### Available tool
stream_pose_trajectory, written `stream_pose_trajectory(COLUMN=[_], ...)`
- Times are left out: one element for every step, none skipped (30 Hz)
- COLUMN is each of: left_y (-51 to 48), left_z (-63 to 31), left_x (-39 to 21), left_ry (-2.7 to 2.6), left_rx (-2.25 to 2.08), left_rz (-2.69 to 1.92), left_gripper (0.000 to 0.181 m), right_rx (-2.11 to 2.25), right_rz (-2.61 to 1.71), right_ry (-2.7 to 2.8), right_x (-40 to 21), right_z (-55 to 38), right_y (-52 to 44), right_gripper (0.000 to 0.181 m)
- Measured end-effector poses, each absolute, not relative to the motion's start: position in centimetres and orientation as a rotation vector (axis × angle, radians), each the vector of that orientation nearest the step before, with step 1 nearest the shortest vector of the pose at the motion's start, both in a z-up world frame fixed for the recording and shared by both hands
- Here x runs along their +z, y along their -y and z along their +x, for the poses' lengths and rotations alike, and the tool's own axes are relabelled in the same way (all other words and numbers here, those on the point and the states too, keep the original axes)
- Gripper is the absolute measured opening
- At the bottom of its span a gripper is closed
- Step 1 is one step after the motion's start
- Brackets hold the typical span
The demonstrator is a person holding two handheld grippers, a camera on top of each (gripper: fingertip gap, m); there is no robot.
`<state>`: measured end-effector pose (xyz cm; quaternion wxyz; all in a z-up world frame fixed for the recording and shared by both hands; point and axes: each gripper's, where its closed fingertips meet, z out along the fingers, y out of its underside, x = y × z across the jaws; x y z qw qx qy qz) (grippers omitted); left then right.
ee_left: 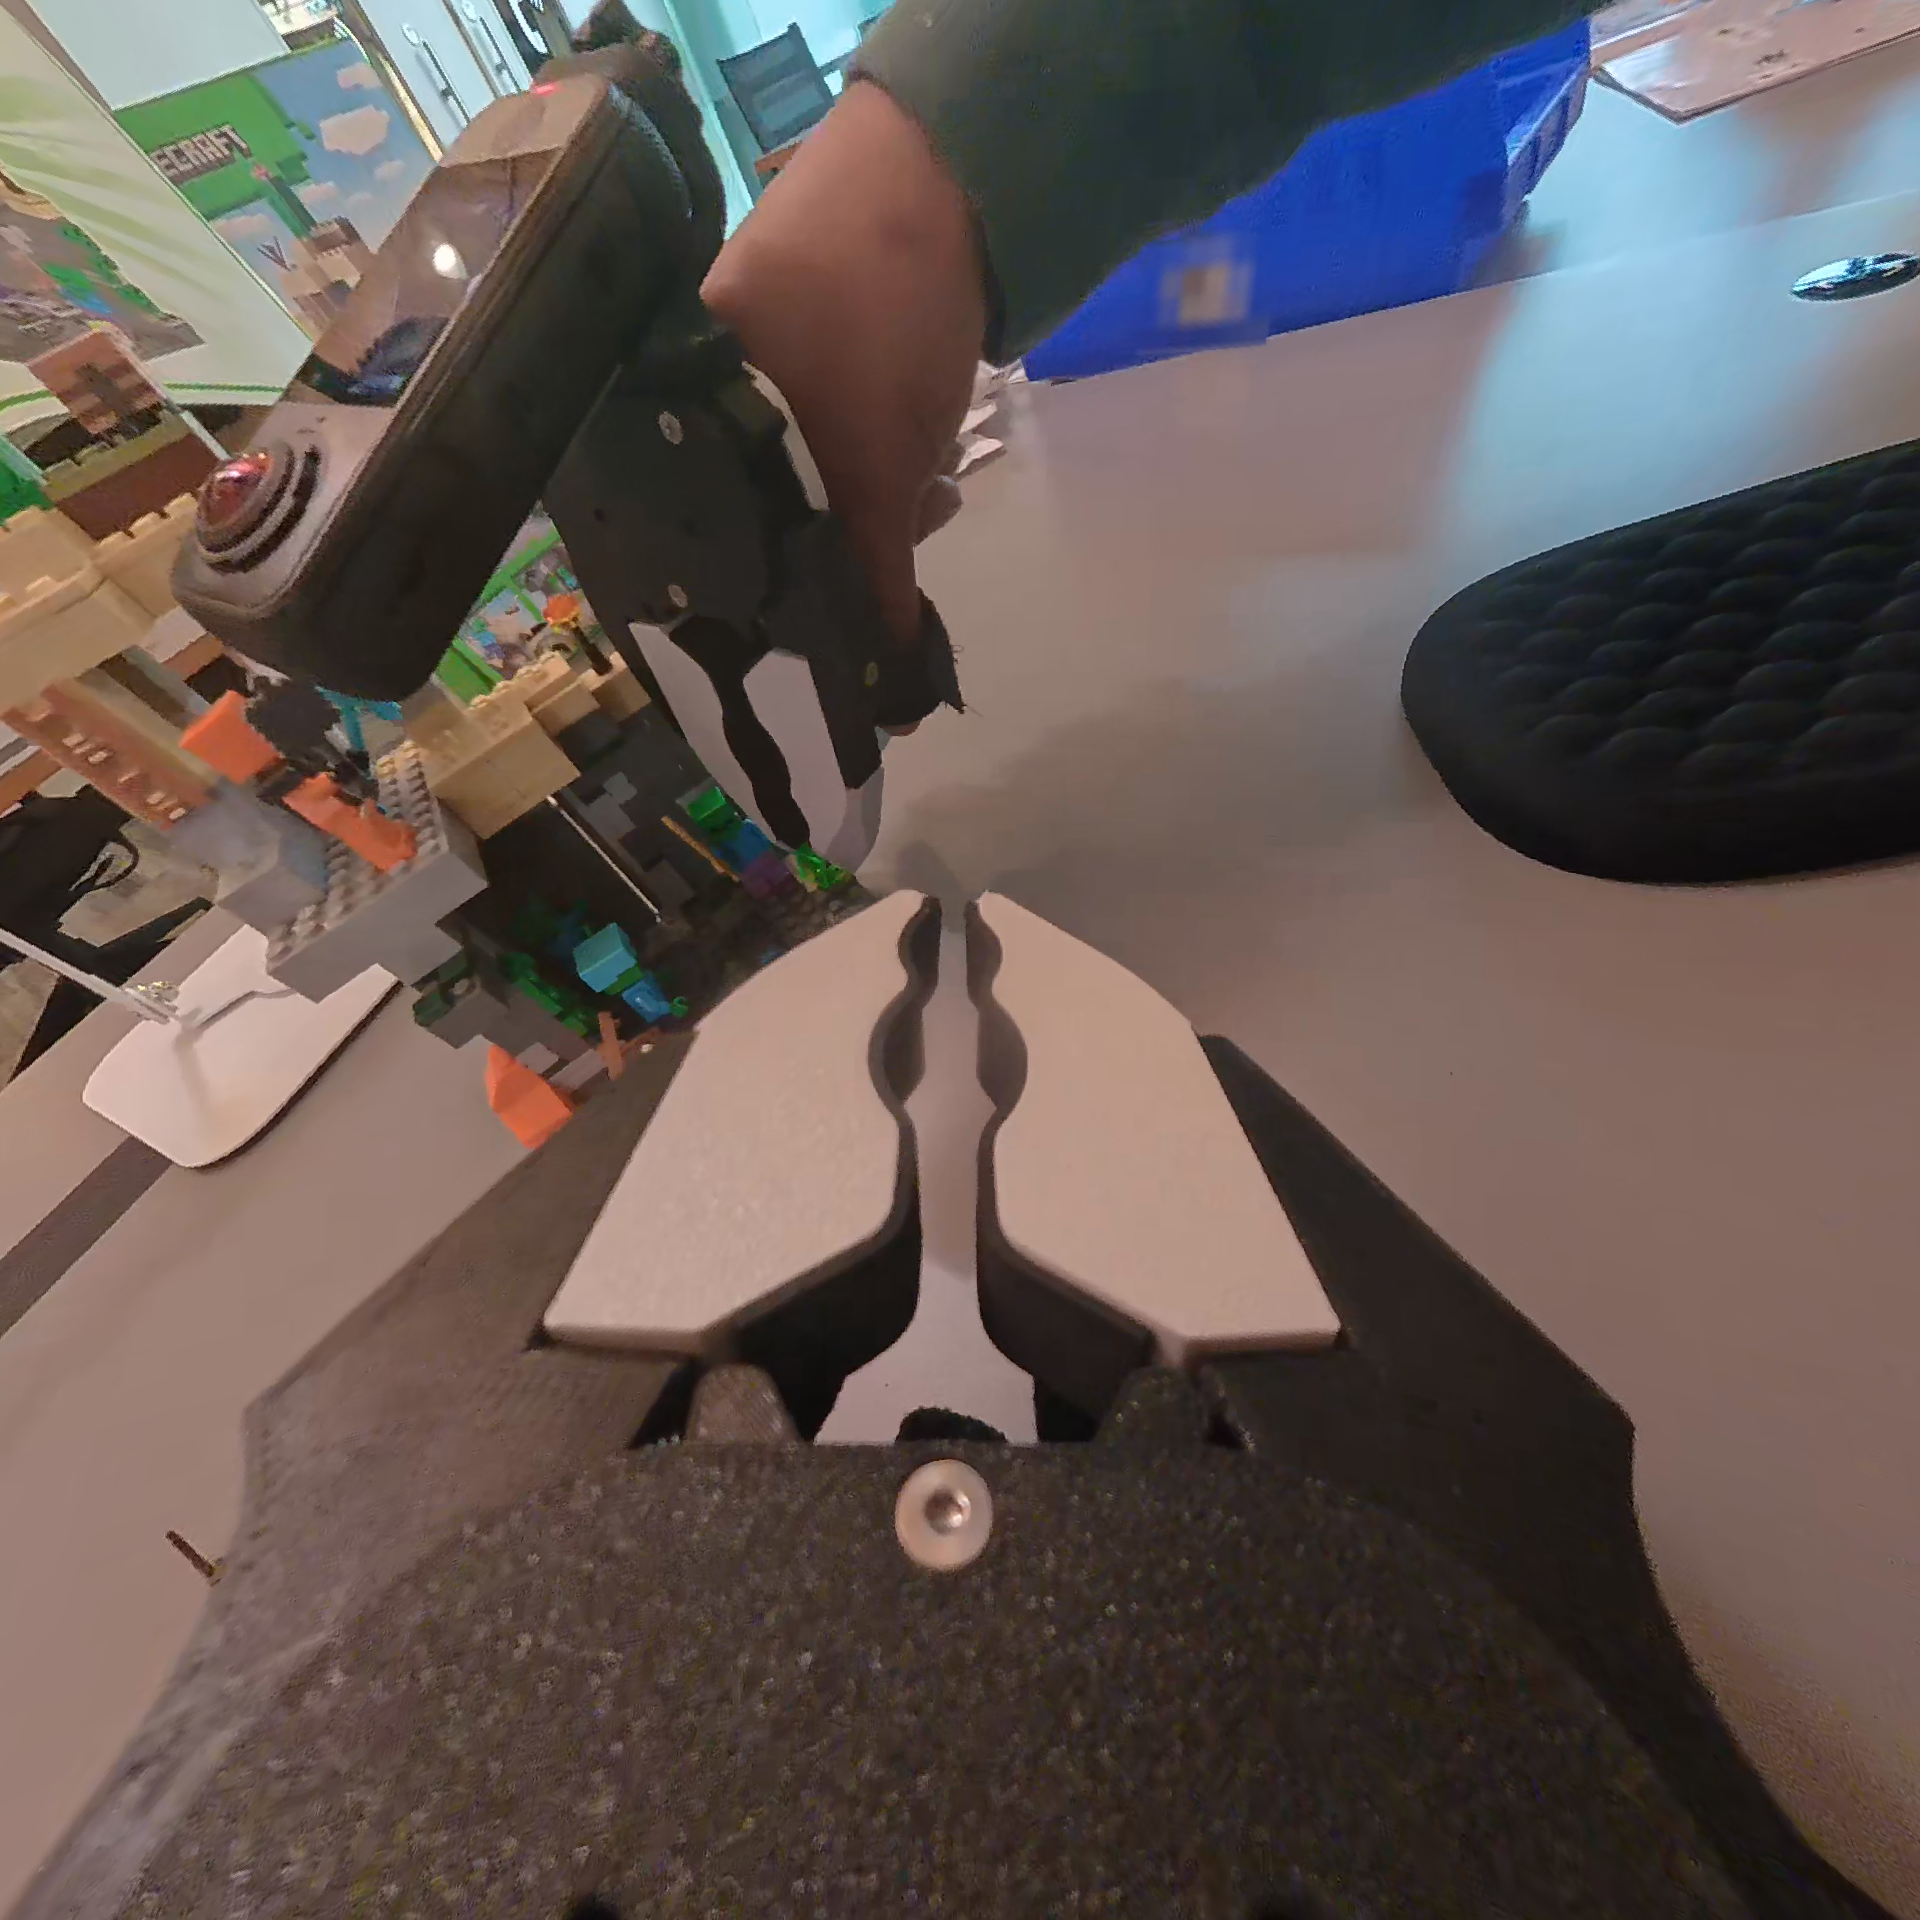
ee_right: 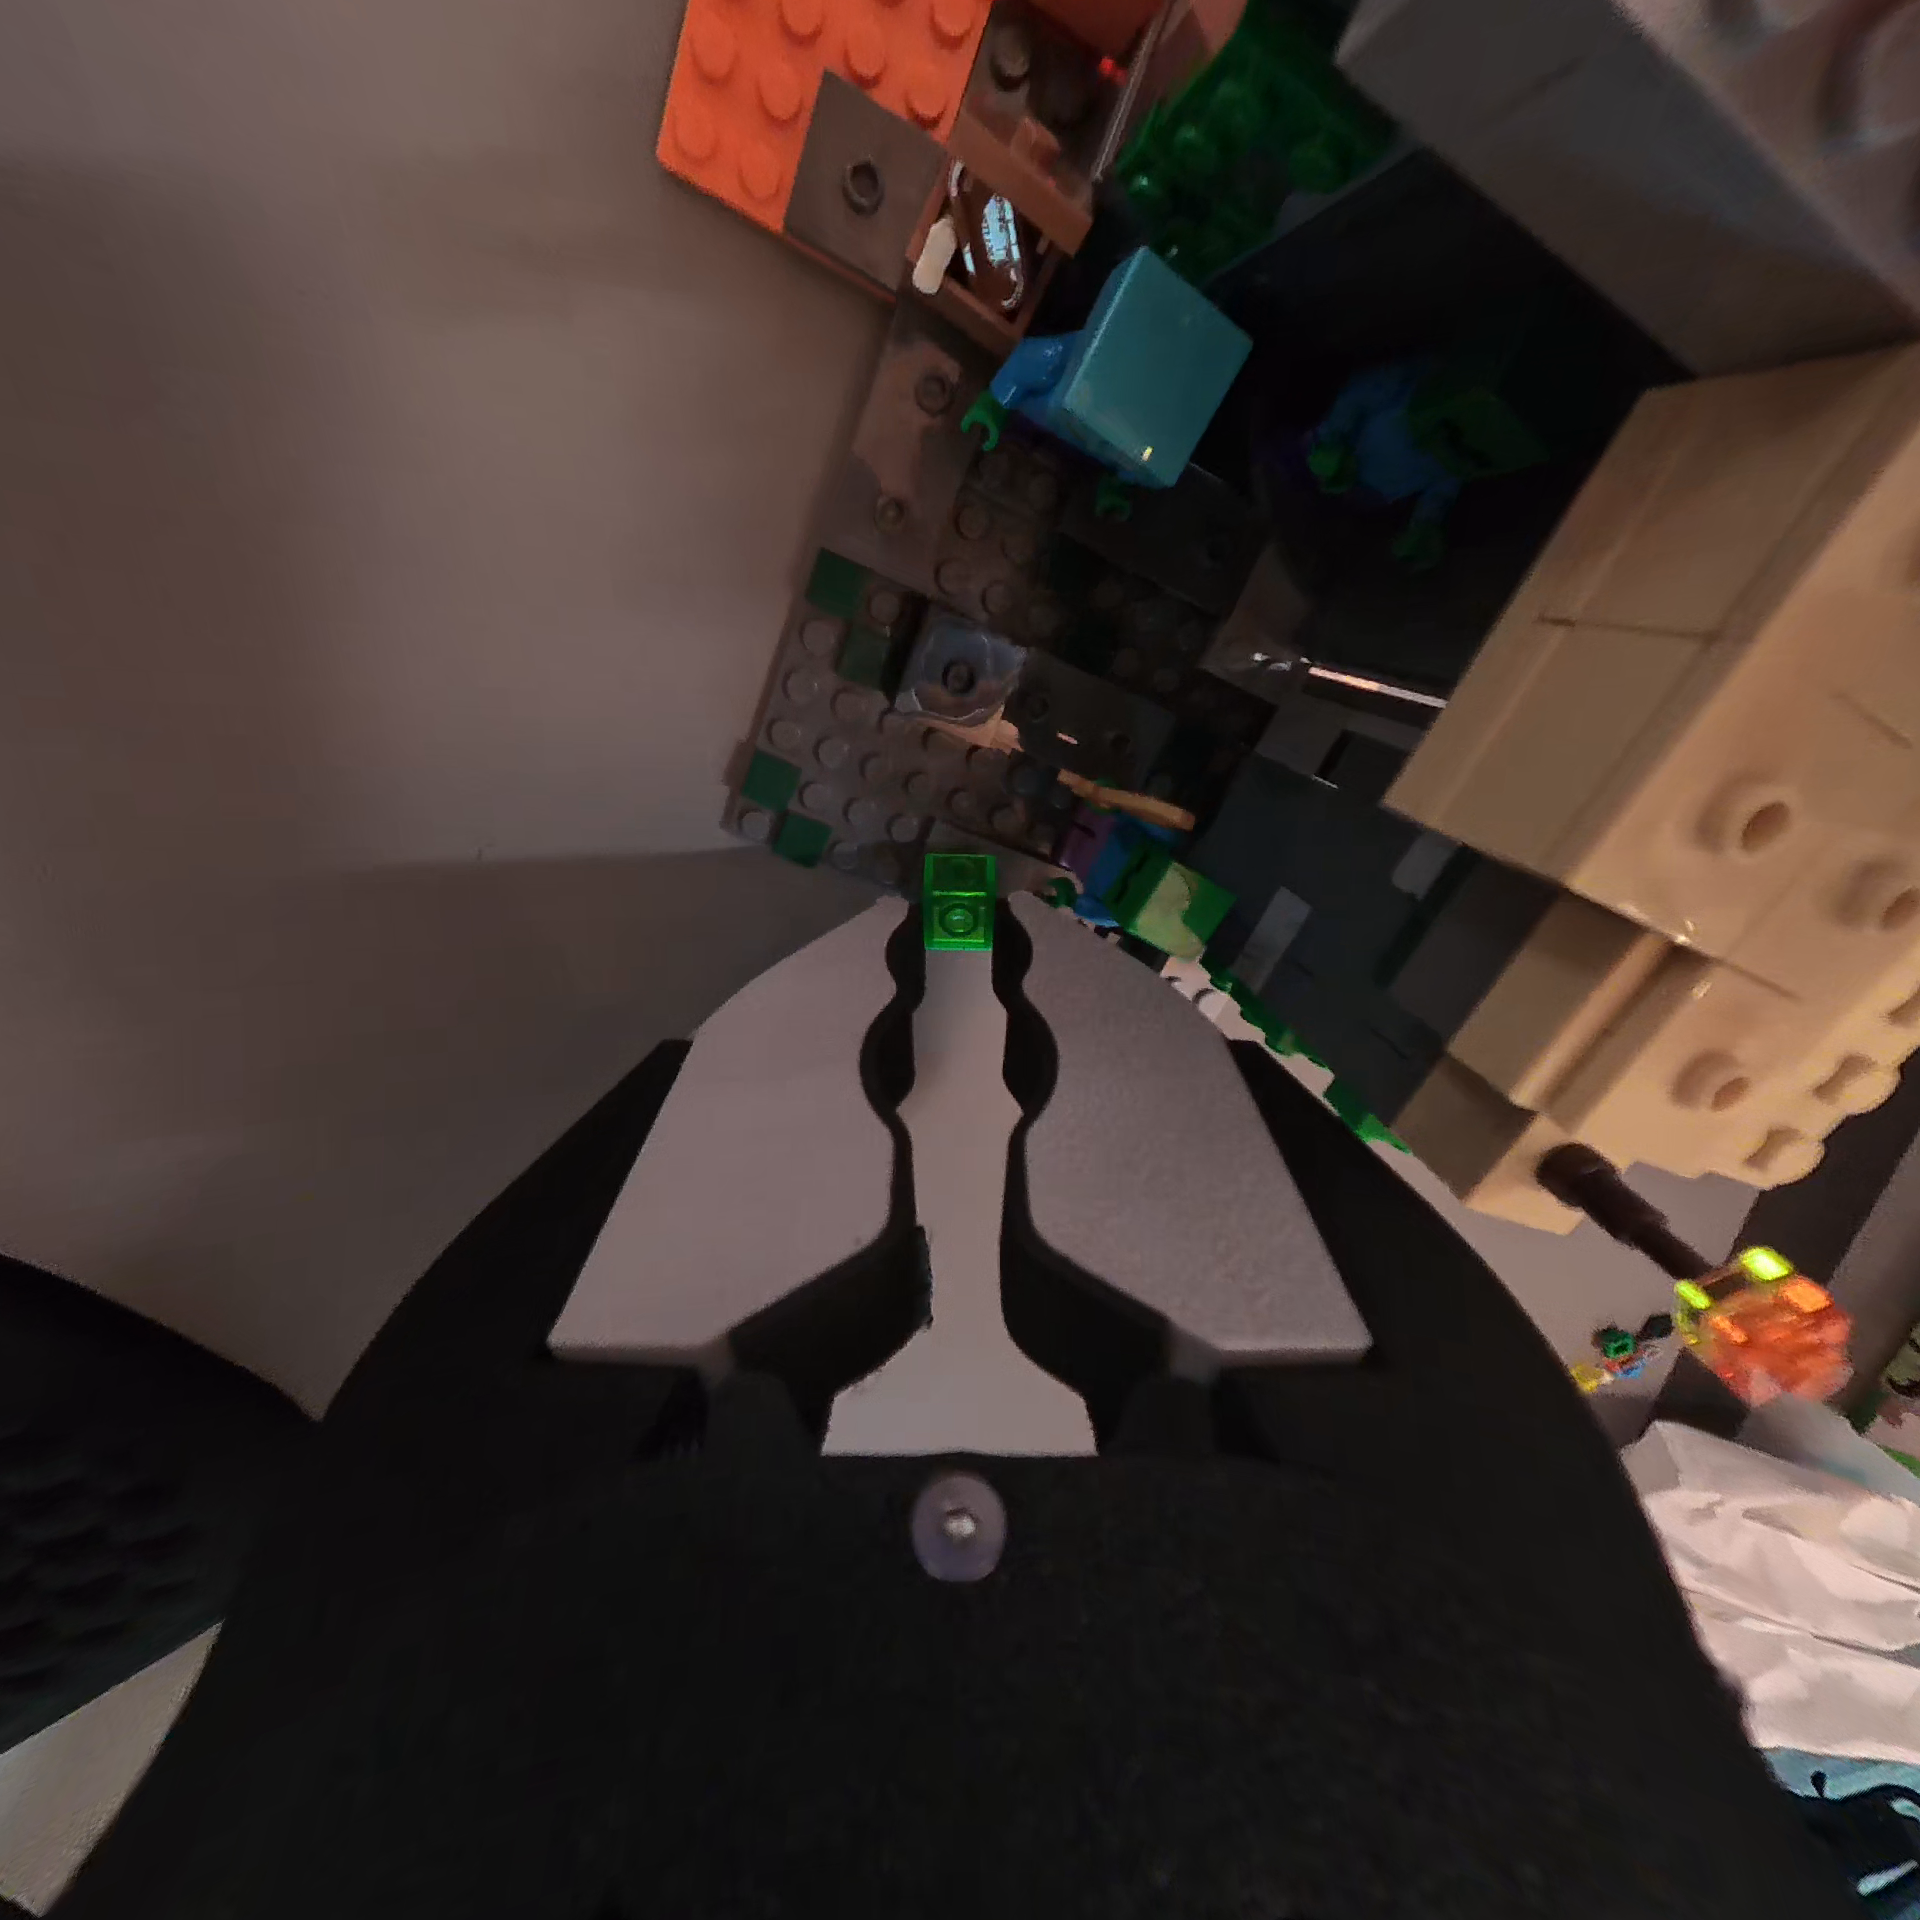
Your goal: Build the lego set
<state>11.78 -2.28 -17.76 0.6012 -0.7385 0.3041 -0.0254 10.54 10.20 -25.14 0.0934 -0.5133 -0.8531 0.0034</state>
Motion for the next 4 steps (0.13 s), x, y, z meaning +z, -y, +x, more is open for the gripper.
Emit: stream_pose_trajectory(left_y=[2.28, 2.28, 2.29, 2.29], left_z=[11.79, 11.81, 11.81, 11.8], left_x=[-17.78, -17.8, -17.79, -17.78], left_ry=[-0.705, -0.705, -0.705, -0.704], left_rx=[-0.061, -0.062, -0.064, -0.066], left_rz=[-1.712, -1.713, -1.713, -1.713], left_gripper=[0.004, 0.004, 0.004, 0.004], right_rx=[0.01, 0.007, -0.001, -0.01], right_rz=[-1.526, -1.526, -1.524, -1.517], right_ry=[2.538, 2.545, 2.548, 2.549], right_x=[-25.15, -25.15, -25.15, -25.14], right_z=[10.5, 10.48, 10.44, 10.42], right_y=[-10.21, -10.23, -10.25, -10.28], right_gripper=[0.012, 0.012, 0.012, 0.012])
